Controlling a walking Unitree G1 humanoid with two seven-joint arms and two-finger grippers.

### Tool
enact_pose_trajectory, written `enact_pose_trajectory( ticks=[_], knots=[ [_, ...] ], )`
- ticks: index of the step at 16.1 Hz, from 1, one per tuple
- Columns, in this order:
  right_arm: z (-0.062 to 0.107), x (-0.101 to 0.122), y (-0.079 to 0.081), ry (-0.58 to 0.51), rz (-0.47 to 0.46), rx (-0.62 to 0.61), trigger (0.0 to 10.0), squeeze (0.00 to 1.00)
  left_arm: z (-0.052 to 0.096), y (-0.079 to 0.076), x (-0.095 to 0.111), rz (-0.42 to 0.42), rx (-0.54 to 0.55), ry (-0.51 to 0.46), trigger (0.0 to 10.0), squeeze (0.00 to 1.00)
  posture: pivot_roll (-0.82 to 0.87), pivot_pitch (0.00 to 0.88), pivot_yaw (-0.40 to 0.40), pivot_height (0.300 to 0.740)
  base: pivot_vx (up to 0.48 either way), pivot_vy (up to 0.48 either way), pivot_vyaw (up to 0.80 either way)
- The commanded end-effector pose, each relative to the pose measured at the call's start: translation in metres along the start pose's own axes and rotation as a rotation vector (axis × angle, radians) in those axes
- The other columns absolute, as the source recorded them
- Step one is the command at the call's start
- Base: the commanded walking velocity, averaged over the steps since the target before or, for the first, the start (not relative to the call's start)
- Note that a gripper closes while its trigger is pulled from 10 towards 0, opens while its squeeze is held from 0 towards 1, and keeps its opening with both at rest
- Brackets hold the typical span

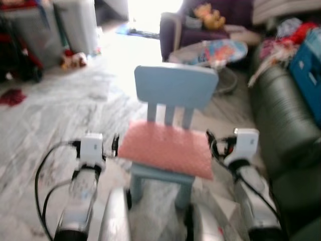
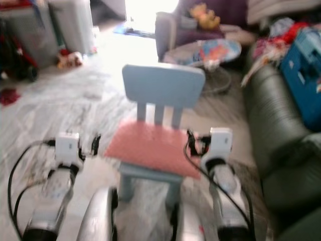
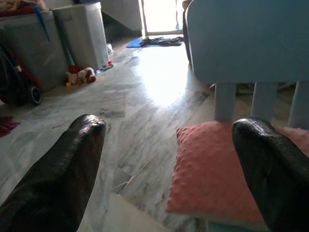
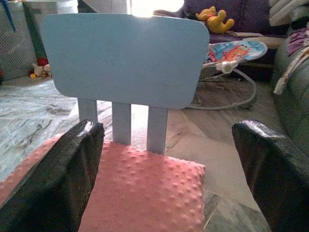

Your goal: Move the pillow to the sofa

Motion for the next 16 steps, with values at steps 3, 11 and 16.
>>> enact_pose_trajectory(
  ticks=[3,11,16],
  knots=[
    [-0.0037,0.0081,-0.0027,-0.027,-0.006,-0.007,10.0,0.00,-0.0087,-0.0010,0.0153,-0.012,-0.004,-0.050,10.0,0.00,0.03,0.000,-0.065,0.606,0.000,0.000,0.00],
    [-0.0047,0.0079,-0.0023,-0.027,-0.009,0.004,10.0,0.00,-0.0097,-0.0034,0.0161,-0.005,-0.021,-0.061,10.0,0.00,0.03,0.000,-0.066,0.606,0.250,0.000,0.00],
    [-0.0051,0.0078,-0.0022,-0.025,-0.008,0.011,10.0,0.00,-0.0100,-0.0049,0.0159,-0.003,-0.027,-0.060,10.0,0.00,0.02,0.000,-0.068,0.606,0.403,0.000,0.00]
  ],
)
Point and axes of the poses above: a point about 5 cm out from each wrist's last joint towards the gripper, its own z axis pointing back from the gripper into the wrist, its own x axis along the axis of the wrist's last joint, y = z × x, the point moved 2 cm from there along -z, pointing out of the wrist towards the gripper, and after that the axes turned 8 degrees about z, right-handed, at the moved point
